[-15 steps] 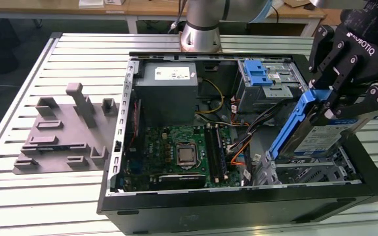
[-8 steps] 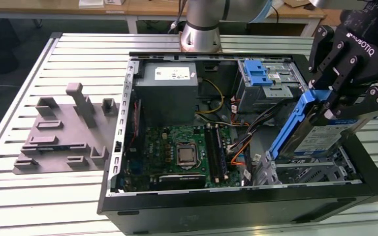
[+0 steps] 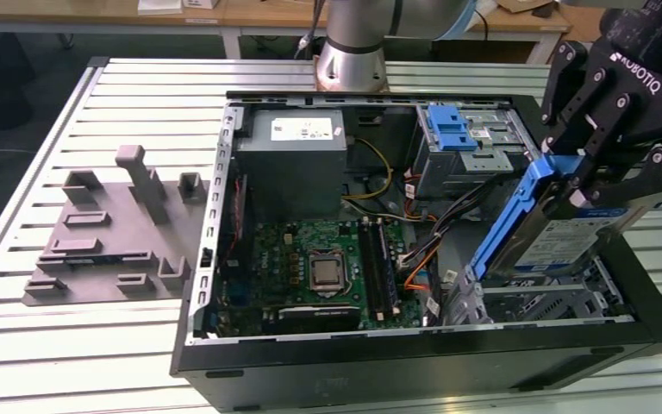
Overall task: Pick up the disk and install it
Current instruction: 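Insert the disk into the insertion slot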
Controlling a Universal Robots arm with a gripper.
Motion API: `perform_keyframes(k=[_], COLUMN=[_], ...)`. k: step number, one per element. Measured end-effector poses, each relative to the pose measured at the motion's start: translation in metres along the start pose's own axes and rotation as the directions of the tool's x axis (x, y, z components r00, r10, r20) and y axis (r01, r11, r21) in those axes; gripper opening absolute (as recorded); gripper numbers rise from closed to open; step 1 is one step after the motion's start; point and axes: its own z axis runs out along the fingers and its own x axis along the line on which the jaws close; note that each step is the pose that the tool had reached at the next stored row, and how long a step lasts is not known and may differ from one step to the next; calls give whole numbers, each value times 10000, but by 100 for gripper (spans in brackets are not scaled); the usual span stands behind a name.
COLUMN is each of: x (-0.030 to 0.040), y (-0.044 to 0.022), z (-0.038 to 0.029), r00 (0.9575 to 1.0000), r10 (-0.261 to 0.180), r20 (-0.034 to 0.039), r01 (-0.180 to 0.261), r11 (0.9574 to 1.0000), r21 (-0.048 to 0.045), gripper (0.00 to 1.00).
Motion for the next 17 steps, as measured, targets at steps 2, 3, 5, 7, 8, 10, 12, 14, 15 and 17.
perform_keyframes(k=[2, 3, 5, 7, 8, 10, 12, 14, 15, 17], x=[0, 0, 1, 2, 4, 7, 9, 9, 9, 9], y=[0, 0, -1, -2, -2, -2, -2, -3, -3, -5], z=[2, 3, 6, 13, 18, 28, 40, 43, 43, 43], r00=[10000, 10000, 10000, 10000, 10000, 10000, 10000, 10000, 10000, 10000], r10=[5, 9, 19, 26, 29, 33, 36, 37, 37, 36], r20=[-2, -4, -7, -6, -6, -6, -3, -2, -3, -3], r01=[-5, -9, -19, -26, -29, -33, -36, -37, -37, -36], r11=[10000, 10000, 10000, 10000, 10000, 10000, 10000, 10000, 10000, 10000], r21=[-1, -1, -1, -1, -1, -1, -1, -1, -1, -2], gripper=[36, 36, 36, 36, 36, 36, 36, 36, 36, 36])
